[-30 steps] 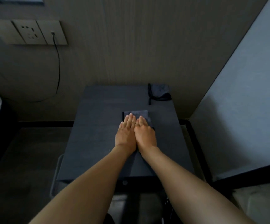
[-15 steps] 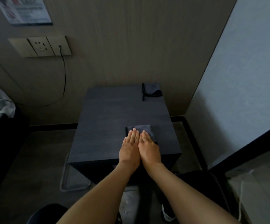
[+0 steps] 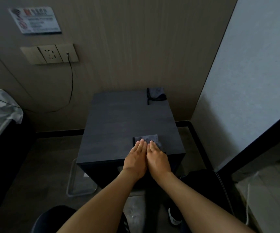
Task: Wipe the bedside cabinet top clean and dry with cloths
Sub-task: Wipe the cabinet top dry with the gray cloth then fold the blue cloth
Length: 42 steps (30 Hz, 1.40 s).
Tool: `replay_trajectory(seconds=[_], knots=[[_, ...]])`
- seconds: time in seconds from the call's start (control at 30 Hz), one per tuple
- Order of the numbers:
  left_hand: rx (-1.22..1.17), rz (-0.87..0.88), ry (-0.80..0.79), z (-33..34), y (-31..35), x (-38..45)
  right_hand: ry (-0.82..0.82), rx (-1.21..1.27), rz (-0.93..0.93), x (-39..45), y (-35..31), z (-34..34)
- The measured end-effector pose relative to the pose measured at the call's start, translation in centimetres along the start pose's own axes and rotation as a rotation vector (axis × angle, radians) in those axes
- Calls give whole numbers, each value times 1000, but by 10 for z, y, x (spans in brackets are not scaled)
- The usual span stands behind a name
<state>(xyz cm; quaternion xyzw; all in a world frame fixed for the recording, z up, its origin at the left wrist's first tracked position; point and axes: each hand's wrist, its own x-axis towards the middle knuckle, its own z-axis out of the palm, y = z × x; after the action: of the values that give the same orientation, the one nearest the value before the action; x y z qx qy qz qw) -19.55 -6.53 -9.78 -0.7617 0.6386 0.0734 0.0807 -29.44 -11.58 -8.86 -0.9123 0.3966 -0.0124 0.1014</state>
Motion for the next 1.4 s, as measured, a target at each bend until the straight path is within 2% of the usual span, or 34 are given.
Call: replay_trajectory(seconds=[0.13,0.23,0.3,0.4,0.47,0.77,0.87,0.97,1.2,1.4], knots=[[110,103,-10,-2,-5,-8,-43,69,15,-8,-2,-6],[216,114,-22,-3,0,-14,-68,48,13,-12,-3,-9],[157,89,-38,-6,1,-19,-70,0,5,-14,-4,-11],[-127,12,-29,-19,-1,-25,-62,-47,-5,-14,-6,-16],[-227,-14,-10,-26,-4,-28,-51,-68,7,-13,-7,-21],[-167,-74,-3,-35,0,-41,-126,-155,-13,-12,-11,-44],[-72,-69,35,-48,-6,-44,-198,-55,8,-6,-8,-58],[-98,-160,73,-57,-14,-44,-236,94,35,-1,0,-67],[-325,-292,222,-79,-36,-46,-235,295,22,6,1,-90],[-653,-335,171,-97,-56,-44,-205,514,77,15,-6,-106]])
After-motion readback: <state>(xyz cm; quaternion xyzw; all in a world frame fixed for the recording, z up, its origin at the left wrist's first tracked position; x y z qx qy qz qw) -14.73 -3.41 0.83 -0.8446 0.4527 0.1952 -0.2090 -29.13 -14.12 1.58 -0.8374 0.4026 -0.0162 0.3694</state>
